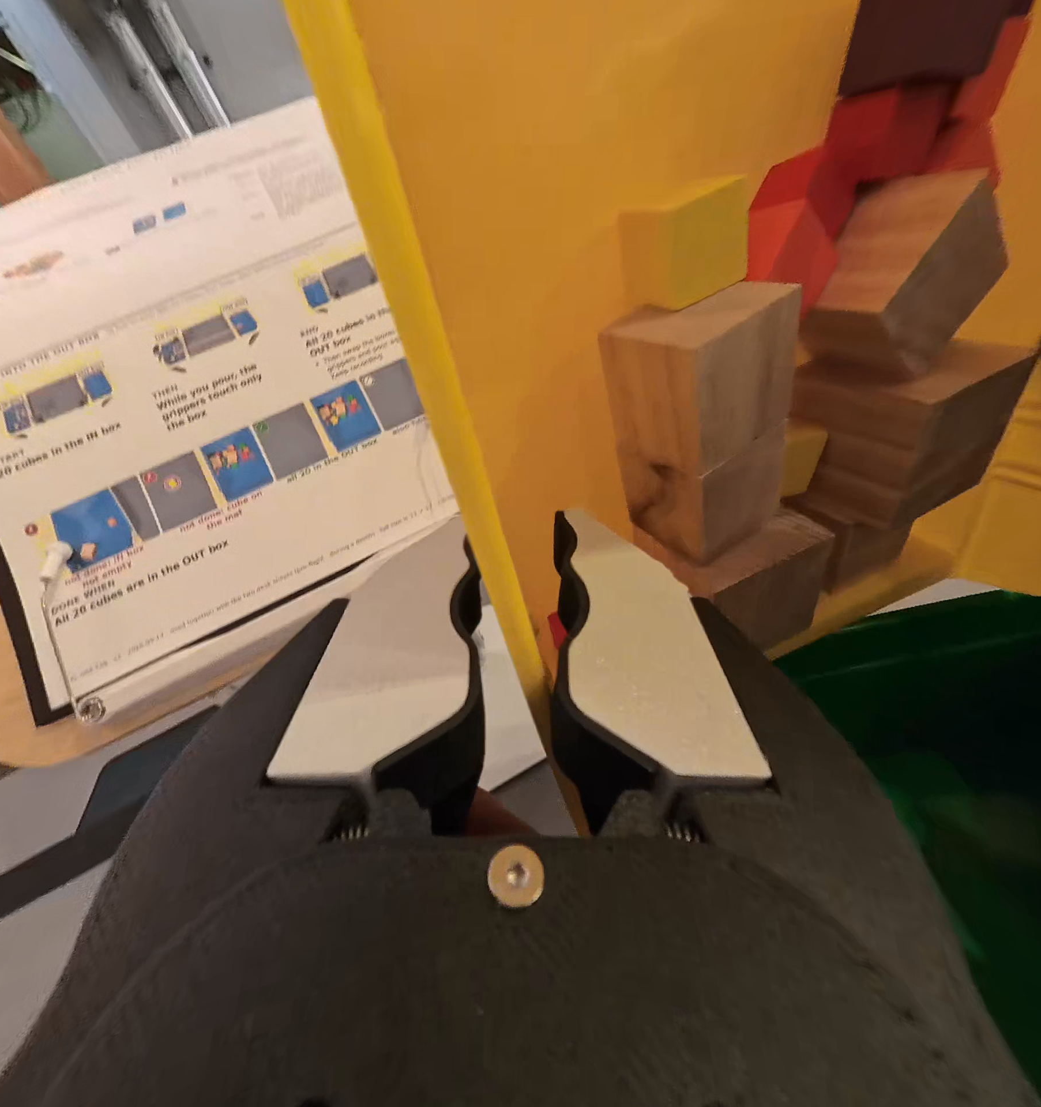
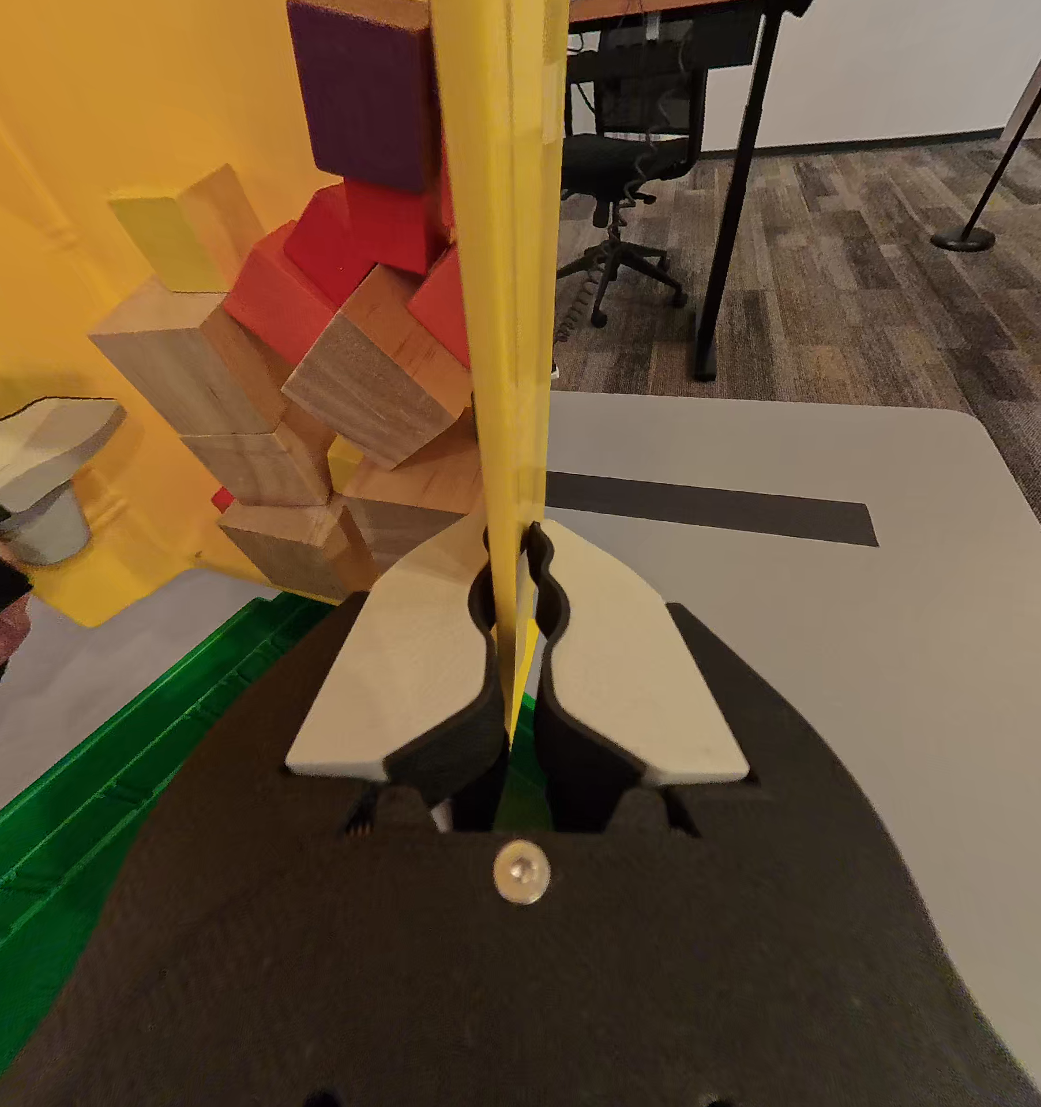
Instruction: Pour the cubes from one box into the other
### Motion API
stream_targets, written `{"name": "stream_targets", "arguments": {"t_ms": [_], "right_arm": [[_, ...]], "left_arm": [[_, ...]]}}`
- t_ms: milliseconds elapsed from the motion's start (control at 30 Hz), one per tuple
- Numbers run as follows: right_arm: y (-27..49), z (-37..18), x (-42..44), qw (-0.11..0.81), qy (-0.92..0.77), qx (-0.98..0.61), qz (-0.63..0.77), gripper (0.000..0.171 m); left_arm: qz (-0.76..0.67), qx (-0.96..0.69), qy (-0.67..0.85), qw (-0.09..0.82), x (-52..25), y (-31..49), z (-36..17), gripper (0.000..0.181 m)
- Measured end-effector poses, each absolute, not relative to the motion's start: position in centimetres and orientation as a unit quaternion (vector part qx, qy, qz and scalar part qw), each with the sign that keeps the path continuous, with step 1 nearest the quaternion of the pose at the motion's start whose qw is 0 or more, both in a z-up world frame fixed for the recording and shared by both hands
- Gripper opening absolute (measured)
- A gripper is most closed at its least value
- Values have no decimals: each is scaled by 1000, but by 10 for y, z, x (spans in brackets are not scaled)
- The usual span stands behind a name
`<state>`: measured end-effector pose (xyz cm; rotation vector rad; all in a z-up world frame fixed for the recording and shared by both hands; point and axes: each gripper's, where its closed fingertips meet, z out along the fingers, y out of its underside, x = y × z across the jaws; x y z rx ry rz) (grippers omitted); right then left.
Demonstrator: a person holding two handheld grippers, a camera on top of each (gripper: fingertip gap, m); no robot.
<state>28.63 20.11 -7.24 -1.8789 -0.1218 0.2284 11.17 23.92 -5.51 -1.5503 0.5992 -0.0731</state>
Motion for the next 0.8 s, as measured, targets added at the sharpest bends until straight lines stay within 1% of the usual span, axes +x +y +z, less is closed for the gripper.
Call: {"name": "stream_targets", "arguments": {"t_ms": [133,200,467,800], "right_arm": [[200,-71,283,589,-57,-801,91,3],[199,-72,282,596,-56,-796,94,4],[198,-73,281,608,-51,-785,106,5],[201,-74,279,609,-45,-785,105,5]], "left_arm": [[-9,-700,239,673,103,245,-56,9],[-12,-696,228,680,103,247,-53,6],[-10,-666,211,715,104,245,-42,5],[-13,-669,196,717,102,250,-46,5]]}}
